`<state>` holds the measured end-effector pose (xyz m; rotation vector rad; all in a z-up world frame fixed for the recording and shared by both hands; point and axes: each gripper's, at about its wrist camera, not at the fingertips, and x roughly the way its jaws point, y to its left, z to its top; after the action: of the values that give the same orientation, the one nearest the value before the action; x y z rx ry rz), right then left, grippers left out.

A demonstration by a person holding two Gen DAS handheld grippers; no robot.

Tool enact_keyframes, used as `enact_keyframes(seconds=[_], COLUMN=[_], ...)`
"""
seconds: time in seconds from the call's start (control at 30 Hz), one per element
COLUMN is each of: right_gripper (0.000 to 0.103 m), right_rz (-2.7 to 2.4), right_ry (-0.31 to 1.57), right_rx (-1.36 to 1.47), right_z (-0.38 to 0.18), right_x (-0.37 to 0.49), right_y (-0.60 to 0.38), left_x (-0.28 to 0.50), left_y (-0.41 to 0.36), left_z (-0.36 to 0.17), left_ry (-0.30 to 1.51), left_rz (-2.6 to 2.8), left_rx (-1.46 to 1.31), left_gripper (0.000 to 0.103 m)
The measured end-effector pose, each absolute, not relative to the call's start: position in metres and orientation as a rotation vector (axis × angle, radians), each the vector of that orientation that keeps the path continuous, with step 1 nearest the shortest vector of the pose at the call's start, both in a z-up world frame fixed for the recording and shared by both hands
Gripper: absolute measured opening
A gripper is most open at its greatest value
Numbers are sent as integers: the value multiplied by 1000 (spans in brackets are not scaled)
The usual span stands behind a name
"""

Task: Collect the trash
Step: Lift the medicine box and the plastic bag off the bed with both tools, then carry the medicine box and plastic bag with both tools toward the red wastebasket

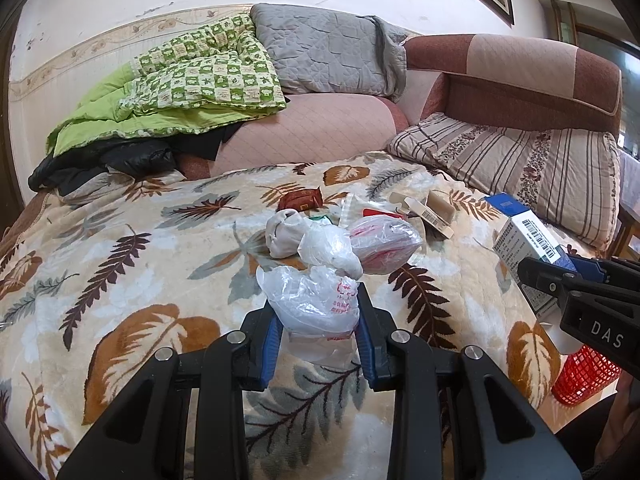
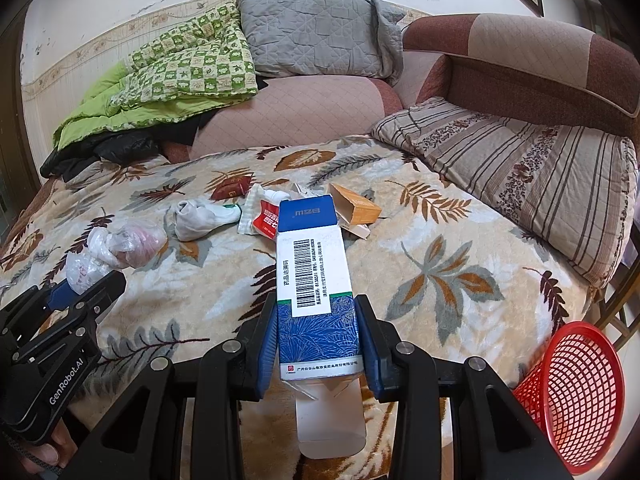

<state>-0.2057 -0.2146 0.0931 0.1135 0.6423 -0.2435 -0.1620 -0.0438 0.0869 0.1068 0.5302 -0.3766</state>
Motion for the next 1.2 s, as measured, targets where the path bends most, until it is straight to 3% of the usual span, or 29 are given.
enact_keyframes(seconds=[0.77, 1.2], right_gripper=[39, 40], right_rz=[-183, -258], right_ry=[622, 517], right_rx=[220, 347], right_z=[95, 126], right_x=[-209, -250], right_y=[-229, -285], left_x=[-163, -167], left_y=[-48, -79], left_z=[80, 103], left_ry=[553, 540], left_rz=[-416, -518], left_rx=[117, 157], left_gripper=[31, 31])
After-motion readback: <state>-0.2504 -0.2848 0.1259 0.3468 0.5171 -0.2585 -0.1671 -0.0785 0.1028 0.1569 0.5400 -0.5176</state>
